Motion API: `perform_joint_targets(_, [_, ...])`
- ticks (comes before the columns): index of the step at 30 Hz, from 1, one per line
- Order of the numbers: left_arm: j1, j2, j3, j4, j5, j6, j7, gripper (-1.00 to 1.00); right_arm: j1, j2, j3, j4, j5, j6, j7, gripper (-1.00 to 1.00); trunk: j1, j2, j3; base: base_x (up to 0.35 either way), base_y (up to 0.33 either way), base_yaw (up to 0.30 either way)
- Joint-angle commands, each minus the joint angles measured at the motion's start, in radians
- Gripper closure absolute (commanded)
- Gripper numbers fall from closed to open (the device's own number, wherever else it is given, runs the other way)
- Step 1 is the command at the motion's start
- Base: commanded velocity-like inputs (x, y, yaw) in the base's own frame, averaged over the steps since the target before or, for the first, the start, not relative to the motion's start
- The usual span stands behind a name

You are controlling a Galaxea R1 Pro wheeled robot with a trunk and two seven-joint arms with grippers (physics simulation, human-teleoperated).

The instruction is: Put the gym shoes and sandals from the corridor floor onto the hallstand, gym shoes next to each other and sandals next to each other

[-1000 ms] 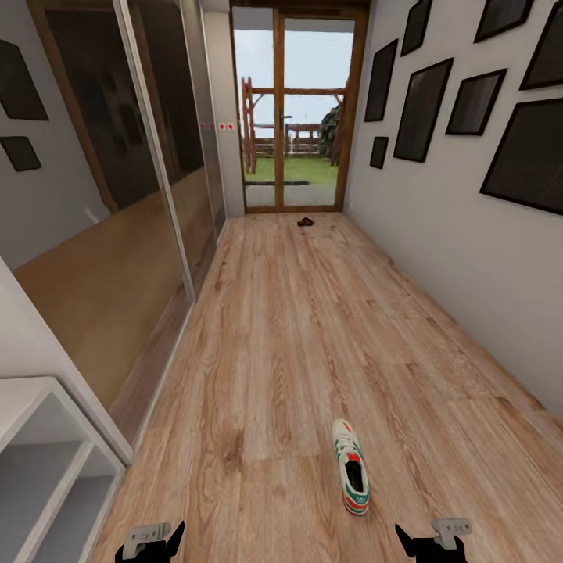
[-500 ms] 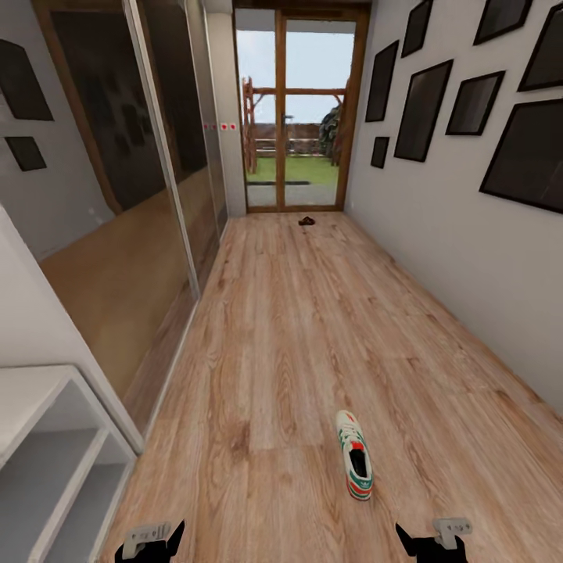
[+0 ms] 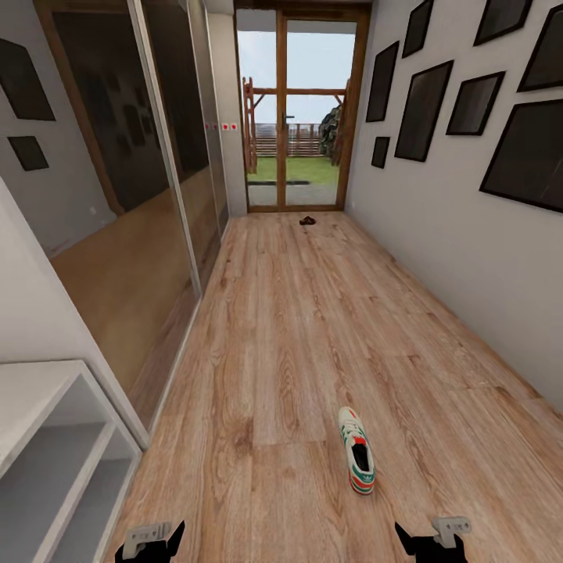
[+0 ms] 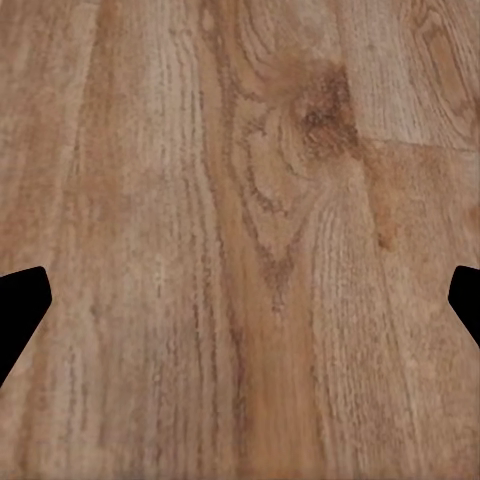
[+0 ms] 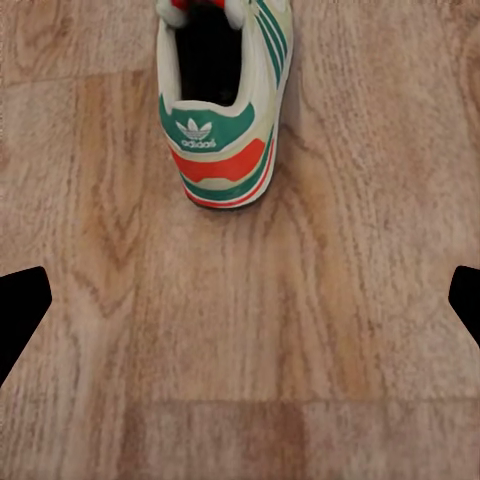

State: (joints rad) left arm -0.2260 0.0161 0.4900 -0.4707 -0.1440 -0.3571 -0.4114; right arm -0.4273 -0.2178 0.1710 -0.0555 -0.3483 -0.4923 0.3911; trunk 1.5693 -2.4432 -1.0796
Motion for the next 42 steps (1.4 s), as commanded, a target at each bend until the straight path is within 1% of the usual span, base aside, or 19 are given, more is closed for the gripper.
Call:
perform_joint_targets(1, [-0.001, -0.001, 0.007, 0.0, -0.012, -0.005, -0.006, -1.0, -0.001, -0.001, 0.007, 0.001, -0.011, -0.003, 0.005, -1.0, 0.0, 0.0, -0.001, 0.0, 0.0, 0.0])
perform_joint_targets(7, [-0.009, -0.003, 0.001, -0.001, -0.013, 0.002, -0.007, -1.0, -0.001, 0.002, 0.008, 0.0, -0.009, -0.002, 0.005, -1.0, 0.0, 0.0, -0.001, 0.0, 0.0, 0.0])
perform_joint_targets(8, [-0.041, -0.015, -0.064, -0.025, -0.011, 0.014, -0.004, -1.0, -0.001, 0.014, 0.01, -0.019, -0.007, -0.001, -0.006, -1.0, 0.0, 0.0, -0.001, 0.0, 0.0, 0.0])
perform_joint_targets(10, [-0.074, -0.021, -0.092, -0.032, -0.011, 0.022, -0.002, -1.0, -0.001, 0.021, 0.01, -0.039, -0.007, -0.001, -0.027, -1.0, 0.0, 0.0, -0.001, 0.0, 0.0, 0.0])
perform_joint_targets(11, [-0.118, -0.025, -0.122, -0.034, -0.011, 0.041, 0.0, -1.0, -0.001, 0.029, 0.01, -0.077, -0.006, 0.001, -0.072, -1.0, 0.0, 0.0, -0.001, 0.0, 0.0, 0.0])
perform_joint_targets(14, [-0.18, -0.029, -0.153, -0.035, -0.01, 0.091, 0.0, -1.0, -0.001, 0.042, 0.01, -0.149, -0.003, 0.012, -0.154, -1.0, 0.0, 0.0, -0.001, 0.0, 0.0, 0.0])
perform_joint_targets(15, [-0.219, -0.031, -0.166, -0.036, -0.009, 0.137, -0.001, -1.0, -0.001, 0.051, 0.01, -0.203, 0.001, 0.03, -0.212, -1.0, 0.0, 0.0, -0.001, 0.0, 0.0, 0.0])
perform_joint_targets(18, [-0.274, -0.036, -0.178, -0.04, -0.008, 0.215, -0.007, -1.0, -0.001, 0.063, 0.01, -0.284, 0.006, 0.08, -0.291, -1.0, 0.0, 0.0, -0.001, 0.0, 0.0, 0.0])
perform_joint_targets(19, [-0.306, -0.043, -0.182, -0.042, -0.007, 0.266, -0.014, -1.0, -0.001, 0.071, 0.01, -0.338, 0.007, 0.129, -0.333, -1.0, 0.0, 0.0, -0.001, 0.0, 0.0, 0.0])
perform_joint_targets(22, [-0.347, -0.062, -0.187, -0.044, -0.008, 0.322, -0.027, -1.0, -0.001, 0.084, 0.01, -0.417, 0.009, 0.216, -0.38, -1.0, 0.0, 0.0, -0.001, 0.0, 0.0, 0.0])
perform_joint_targets(23, [-0.367, -0.076, -0.189, -0.046, -0.008, 0.348, -0.037, -1.0, -0.001, 0.096, 0.01, -0.468, 0.01, 0.28, -0.402, -1.0, 0.0, 0.0, -0.001, 0.0, 0.0, 0.0])
perform_joint_targets(27, [-0.392, -0.1, -0.203, -0.049, -0.01, 0.374, -0.057, -1.0, -0.001, 0.128, 0.01, -0.55, 0.014, 0.398, -0.438, -1.0, 0.0, 0.0, -0.001, 0.0, 0.0, 0.0])
perform_joint_targets(28, [-0.399, -0.108, -0.219, -0.05, -0.01, 0.381, -0.068, -1.0, -0.003, 0.146, 0.01, -0.575, 0.021, 0.445, -0.454, -1.0, 0.0, 0.0, -0.001, 0.0, 0.0, 0.0])
perform_joint_targets(31, [-0.406, -0.114, -0.247, -0.053, -0.009, 0.391, -0.081, -1.0, -0.009, 0.172, 0.01, -0.594, 0.04, 0.494, -0.481, -1.0, 0.0, 0.0, -0.001, 0.0, 0.0, 0.0])
perform_joint_targets(32, [-0.411, -0.115, -0.264, -0.057, -0.008, 0.395, -0.087, -1.0, -0.015, 0.189, 0.01, -0.601, 0.06, 0.513, -0.499, -1.0, 0.0, 0.0, -0.001, 0.0, 0.0, 0.0])
perform_joint_targets(34, [-0.417, -0.115, -0.277, -0.064, -0.007, 0.398, -0.093, -1.0, -0.02, 0.204, 0.011, -0.605, 0.084, 0.525, -0.515, -1.0, 0.0, 0.0, -0.001, 0.0, 0.0, 0.0])
perform_joint_targets(35, [-0.42, -0.115, -0.286, -0.075, -0.006, 0.399, -0.1, -1.0, -0.023, 0.217, 0.011, -0.608, 0.111, 0.533, -0.527, -1.0, 0.0, 0.0, -0.001, 0.0, 0.0, 0.0])
perform_joint_targets(38, [-0.418, -0.113, -0.296, -0.106, -0.006, 0.401, -0.118, -1.0, -0.027, 0.233, 0.013, -0.607, 0.163, 0.538, -0.539, -1.0, 0.0, 0.0, -0.001, 0.0, 0.0, 0.0])
perform_joint_targets(42, [-0.412, -0.111, -0.302, -0.137, -0.005, 0.397, -0.135, -1.0, -0.029, 0.24, 0.012, -0.59, 0.198, 0.538, -0.545, -1.0, 0.0, 0.0, -0.001, 0.0, 0.0, 0.0])
